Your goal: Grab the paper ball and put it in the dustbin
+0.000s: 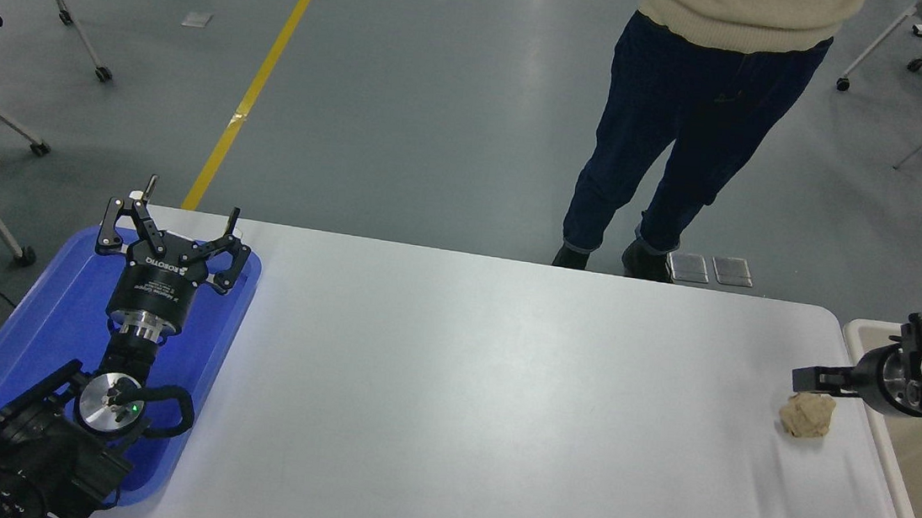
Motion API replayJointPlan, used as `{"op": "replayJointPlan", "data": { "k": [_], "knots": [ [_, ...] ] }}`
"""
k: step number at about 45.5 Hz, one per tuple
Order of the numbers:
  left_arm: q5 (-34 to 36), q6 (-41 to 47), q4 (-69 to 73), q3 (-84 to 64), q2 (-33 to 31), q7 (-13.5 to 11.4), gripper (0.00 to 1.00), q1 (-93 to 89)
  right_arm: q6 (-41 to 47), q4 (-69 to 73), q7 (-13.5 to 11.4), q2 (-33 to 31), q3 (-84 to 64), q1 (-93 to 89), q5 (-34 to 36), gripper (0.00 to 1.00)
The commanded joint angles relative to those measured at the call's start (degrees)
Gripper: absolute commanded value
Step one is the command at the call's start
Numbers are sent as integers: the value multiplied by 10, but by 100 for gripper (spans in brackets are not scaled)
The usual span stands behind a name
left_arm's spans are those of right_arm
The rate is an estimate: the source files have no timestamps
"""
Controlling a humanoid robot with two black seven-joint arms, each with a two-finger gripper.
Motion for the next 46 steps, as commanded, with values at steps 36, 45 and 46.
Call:
{"op": "replayJointPlan", "data": {
  "k": [36,45,46],
  "knots": [
    [-1,0,0,0,0,0,100,0,-62,-105,-1,62,82,-129,-13,98],
    [0,0,0,0,0,0,100,0,-64,-105,-3,68,101,-137,-13,87],
    [-1,0,0,0,0,0,100,0,-64,-105,-4,68,101,-138,-13,83]
  ]
}}
